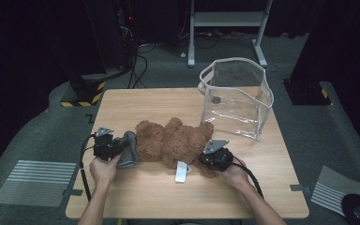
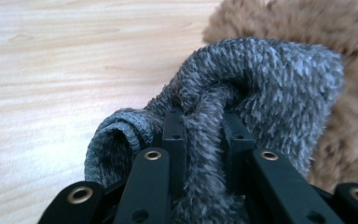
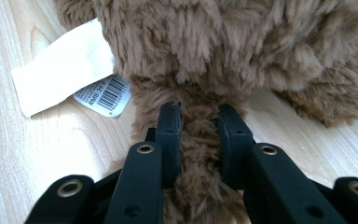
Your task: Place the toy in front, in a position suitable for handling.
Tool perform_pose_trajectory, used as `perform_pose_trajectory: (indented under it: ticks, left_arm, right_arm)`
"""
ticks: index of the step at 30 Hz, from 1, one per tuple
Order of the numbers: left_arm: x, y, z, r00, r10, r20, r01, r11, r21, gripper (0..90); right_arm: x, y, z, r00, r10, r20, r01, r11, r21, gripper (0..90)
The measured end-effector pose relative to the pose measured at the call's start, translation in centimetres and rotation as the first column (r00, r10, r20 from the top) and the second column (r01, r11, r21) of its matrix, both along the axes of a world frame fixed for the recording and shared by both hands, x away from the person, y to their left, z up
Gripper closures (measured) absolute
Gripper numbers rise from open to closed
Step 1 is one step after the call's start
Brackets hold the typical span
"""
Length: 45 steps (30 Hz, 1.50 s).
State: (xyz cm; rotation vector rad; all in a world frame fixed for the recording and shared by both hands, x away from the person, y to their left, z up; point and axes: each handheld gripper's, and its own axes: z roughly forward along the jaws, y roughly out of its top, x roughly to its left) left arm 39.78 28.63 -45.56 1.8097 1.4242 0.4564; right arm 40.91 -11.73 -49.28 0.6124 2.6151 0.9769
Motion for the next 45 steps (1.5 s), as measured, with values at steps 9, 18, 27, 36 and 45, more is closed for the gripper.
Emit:
perform_pose_trajectory:
  ticks: [9,18,27,36,45]
  left_arm:
    - [1.9,-0.7,2.1,0.9988,-0.045,0.019,0.046,0.9984,-0.033,75.5]
    - [5.1,-1.8,2.4,0.9968,-0.078,-0.015,0.078,0.9967,-0.025,75.3]
    - [5.6,-2.6,3.7,0.9928,-0.115,0.033,0.117,0.9909,-0.065,75.5]
    - [6.2,-5.1,5.9,0.9773,-0.207,0.044,0.208,0.9777,-0.027,75.7]
    - [7.8,-3.2,3.9,0.9911,-0.112,-0.072,0.115,0.9929,0.032,75.8]
  right_arm:
    - [-0.1,-0.1,0.0,0.9998,0.019,0.006,-0.019,1.0,-0.014,74.8]
    - [-0.2,0.1,-0.1,0.9996,0.026,0.011,-0.026,0.999,-0.028,75.1]
    - [-0.1,0.1,-0.1,0.9992,0.038,0.009,-0.038,0.999,-0.033,76.1]
    - [-0.1,0.3,-0.1,0.9991,0.041,0.01,-0.041,0.998,-0.046,76.8]
    - [-0.1,0.3,-0.2,0.999,0.041,0.015,-0.041,0.998,-0.044,76.7]
